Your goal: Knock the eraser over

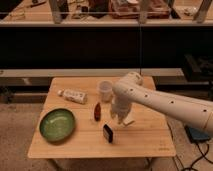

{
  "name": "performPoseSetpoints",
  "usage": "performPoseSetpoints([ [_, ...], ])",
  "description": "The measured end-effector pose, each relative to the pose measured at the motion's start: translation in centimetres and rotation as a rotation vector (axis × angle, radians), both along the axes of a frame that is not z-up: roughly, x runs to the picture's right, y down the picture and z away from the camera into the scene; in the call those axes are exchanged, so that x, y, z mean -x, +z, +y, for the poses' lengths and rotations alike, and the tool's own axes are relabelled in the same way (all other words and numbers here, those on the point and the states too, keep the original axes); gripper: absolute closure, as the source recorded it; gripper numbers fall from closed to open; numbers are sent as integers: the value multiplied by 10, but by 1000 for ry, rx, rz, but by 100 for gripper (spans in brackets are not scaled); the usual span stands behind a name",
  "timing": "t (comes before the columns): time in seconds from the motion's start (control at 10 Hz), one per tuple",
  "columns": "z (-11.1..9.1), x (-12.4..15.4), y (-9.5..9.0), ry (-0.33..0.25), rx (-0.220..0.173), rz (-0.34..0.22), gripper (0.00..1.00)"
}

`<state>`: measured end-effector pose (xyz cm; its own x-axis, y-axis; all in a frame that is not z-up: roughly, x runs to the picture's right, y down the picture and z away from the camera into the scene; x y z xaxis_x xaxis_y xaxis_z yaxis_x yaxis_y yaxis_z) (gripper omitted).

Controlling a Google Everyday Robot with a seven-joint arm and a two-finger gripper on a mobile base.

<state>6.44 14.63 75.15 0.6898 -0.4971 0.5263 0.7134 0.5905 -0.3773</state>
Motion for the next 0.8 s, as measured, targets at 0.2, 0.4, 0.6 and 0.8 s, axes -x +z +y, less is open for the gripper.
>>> performPoseSetpoints([
  [0.2, 11, 2, -6, 12, 4, -12, 60],
  [0.4, 22, 9, -7, -4, 10, -1, 60],
  [0.6, 28, 4, -2, 17, 6, 6, 60],
  [0.8, 20, 13, -4, -3, 10, -22, 60],
])
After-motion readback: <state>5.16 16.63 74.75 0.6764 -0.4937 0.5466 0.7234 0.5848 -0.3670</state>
